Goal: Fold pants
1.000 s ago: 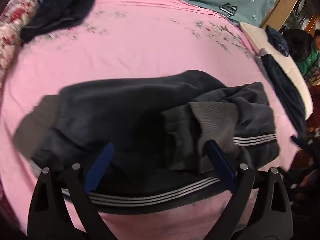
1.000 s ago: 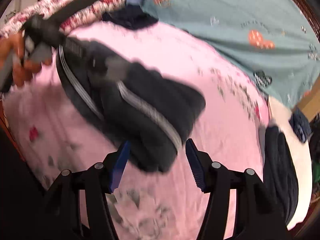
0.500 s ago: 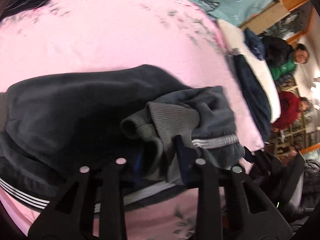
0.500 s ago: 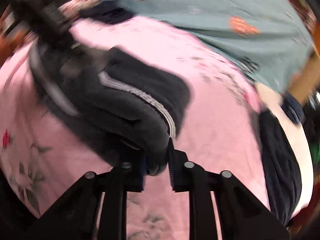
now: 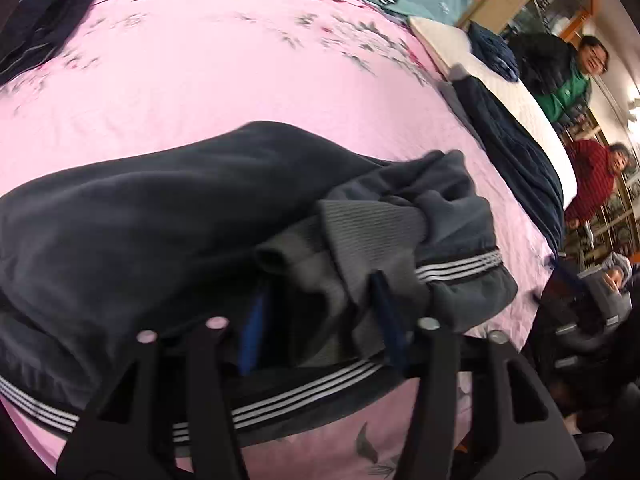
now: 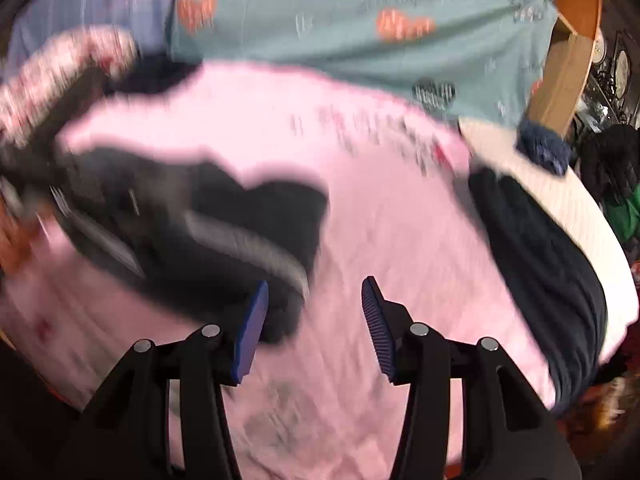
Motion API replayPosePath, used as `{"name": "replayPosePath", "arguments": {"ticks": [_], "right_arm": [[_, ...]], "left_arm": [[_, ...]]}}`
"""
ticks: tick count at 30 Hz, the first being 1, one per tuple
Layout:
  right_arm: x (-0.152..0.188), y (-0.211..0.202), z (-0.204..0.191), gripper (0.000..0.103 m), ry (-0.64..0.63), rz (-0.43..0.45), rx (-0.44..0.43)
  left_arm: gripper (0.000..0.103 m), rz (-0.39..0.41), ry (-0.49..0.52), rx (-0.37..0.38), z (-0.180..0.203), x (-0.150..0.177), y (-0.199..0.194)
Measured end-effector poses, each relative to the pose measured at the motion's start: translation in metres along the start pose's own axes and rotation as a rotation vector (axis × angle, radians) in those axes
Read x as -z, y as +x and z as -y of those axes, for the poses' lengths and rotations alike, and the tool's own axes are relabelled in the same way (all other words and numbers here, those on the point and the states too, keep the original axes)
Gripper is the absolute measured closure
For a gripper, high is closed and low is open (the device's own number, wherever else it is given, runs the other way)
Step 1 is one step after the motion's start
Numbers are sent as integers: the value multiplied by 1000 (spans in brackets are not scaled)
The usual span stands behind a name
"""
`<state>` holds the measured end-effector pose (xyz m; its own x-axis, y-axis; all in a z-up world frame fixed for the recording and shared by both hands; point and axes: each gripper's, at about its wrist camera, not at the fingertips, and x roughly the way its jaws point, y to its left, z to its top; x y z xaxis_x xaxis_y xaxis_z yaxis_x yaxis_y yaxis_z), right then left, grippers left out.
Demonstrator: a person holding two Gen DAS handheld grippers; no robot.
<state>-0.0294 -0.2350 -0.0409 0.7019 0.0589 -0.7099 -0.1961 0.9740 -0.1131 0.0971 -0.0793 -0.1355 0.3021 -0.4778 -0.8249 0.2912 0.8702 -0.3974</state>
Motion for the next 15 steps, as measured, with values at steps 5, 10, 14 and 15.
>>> {"name": "replayPosePath", "arguments": {"ticks": [5,10,14,15], "right_arm": [[-42,45,-28,58,-88,-20,-194],[-38,90,-52,80,-344,-174,-212],[-33,66,-48,86,-282,-161,-392],[-27,75,-48,86,-288,-211,-399]], "left_arm": [[45,38,-62,-12,-13,9,-18],[45,17,-83,-39,-24,25,-14],[45,36,-109,-38,-27,29,-18],[45,43,-123,-36,-28,29,-20]]}}
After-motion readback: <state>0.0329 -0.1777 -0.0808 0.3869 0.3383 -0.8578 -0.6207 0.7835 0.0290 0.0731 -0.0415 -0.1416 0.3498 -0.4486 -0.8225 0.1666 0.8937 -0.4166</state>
